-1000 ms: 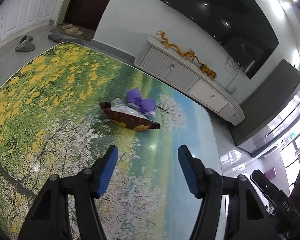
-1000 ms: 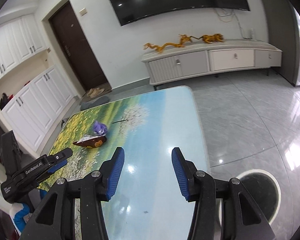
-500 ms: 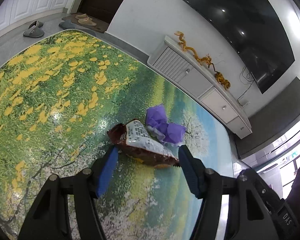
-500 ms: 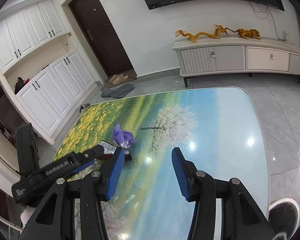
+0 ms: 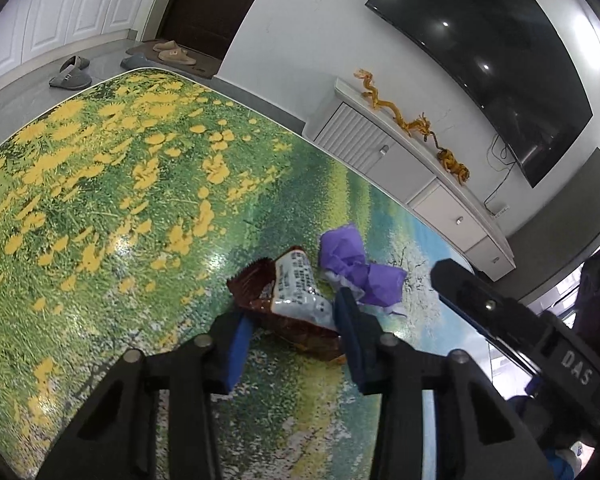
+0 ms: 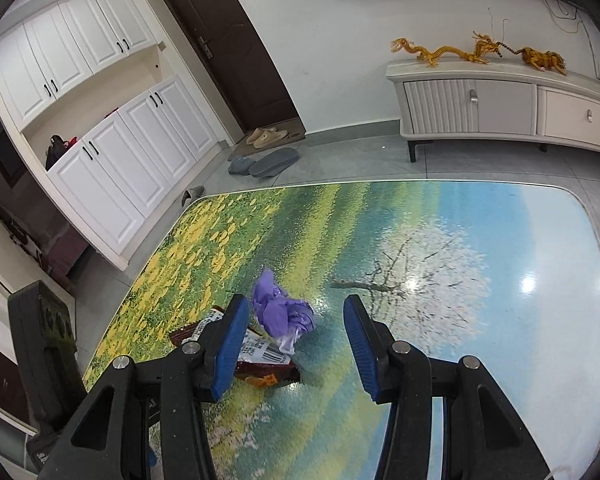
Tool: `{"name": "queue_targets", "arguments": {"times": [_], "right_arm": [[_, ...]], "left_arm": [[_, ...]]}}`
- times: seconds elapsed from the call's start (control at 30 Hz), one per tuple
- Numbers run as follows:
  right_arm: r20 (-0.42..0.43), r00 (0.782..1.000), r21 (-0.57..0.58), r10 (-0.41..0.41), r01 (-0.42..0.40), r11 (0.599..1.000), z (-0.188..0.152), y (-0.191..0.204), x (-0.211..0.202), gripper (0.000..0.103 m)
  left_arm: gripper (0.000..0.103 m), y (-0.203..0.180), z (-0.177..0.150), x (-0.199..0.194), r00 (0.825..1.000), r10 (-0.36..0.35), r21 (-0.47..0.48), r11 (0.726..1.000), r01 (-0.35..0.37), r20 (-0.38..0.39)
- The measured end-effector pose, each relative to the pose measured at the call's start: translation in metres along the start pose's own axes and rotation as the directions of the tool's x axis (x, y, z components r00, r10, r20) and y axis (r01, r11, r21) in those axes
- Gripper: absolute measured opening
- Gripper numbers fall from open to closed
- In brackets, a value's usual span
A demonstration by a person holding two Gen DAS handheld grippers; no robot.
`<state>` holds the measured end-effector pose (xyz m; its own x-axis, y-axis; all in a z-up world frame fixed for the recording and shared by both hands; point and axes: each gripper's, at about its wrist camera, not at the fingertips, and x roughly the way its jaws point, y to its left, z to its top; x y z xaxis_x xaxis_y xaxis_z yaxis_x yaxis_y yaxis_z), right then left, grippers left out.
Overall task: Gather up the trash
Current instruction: 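Grasp the brown wrapper with the left gripper while the right grasps the purple glove, then lift both held items and carry them over the white bin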
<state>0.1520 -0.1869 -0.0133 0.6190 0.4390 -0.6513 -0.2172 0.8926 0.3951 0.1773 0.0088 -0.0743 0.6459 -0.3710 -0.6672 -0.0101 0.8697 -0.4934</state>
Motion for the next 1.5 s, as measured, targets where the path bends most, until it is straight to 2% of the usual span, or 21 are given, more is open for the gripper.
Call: {"name": "queue_targets", "arguments": {"times": [0.17, 0.47, 0.6, 0.73, 0.93, 1.1, 1.37, 1.5], "right_arm": [[-0.033, 0.999, -0.011, 0.001, -0.001, 1.000, -0.001, 0.006, 0.022, 0.047], [-0.085, 0.996, -0.025, -0.020, 0.018, 1.000, -0.008, 0.014, 0.054, 0.046], [-0.075, 0.997, -0.041, -0.027, 0.024, 0.999, -0.011, 0.019, 0.055, 0.036], [-0.052, 0.998, -0.063, -0.042, 0.039, 0.997, -0.018, 0.027, 0.046, 0.035], [0.032, 0.996, -0.062, -0.084, 0.086, 0.994, -0.029, 0.040, 0.006, 0.035], [0.132, 0.980, -0.024, -0.151, 0.155, 0.988, -0.041, 0.045, -0.045, 0.035], [0.258, 0.929, 0.073, -0.267, 0.256, 0.964, -0.063, 0.040, -0.128, 0.035], [0.297, 0.906, 0.106, -0.301, 0.282, 0.954, -0.079, 0.038, -0.162, 0.035]], "left_arm": [[0.029, 0.008, 0.003, -0.006, 1.000, 0.013, 0.013, 1.000, -0.014, 0.018], [0.027, 0.029, 0.008, -0.020, 0.997, 0.054, -0.021, 0.998, -0.053, 0.058], [0.027, 0.035, 0.008, -0.025, 0.996, 0.064, -0.029, 0.998, -0.062, 0.066], [0.027, 0.034, 0.005, -0.036, 0.994, 0.074, -0.017, 0.997, -0.073, 0.085], [0.027, 0.021, -0.003, -0.069, 0.981, 0.117, 0.030, 0.992, -0.123, 0.158], [0.027, 0.001, -0.011, -0.104, 0.968, 0.122, 0.070, 0.988, -0.140, 0.221], [0.027, -0.044, -0.034, -0.154, 0.950, 0.096, 0.159, 0.976, -0.148, 0.299], [0.027, -0.063, -0.046, -0.174, 0.944, 0.073, 0.190, 0.972, -0.140, 0.323]]}}
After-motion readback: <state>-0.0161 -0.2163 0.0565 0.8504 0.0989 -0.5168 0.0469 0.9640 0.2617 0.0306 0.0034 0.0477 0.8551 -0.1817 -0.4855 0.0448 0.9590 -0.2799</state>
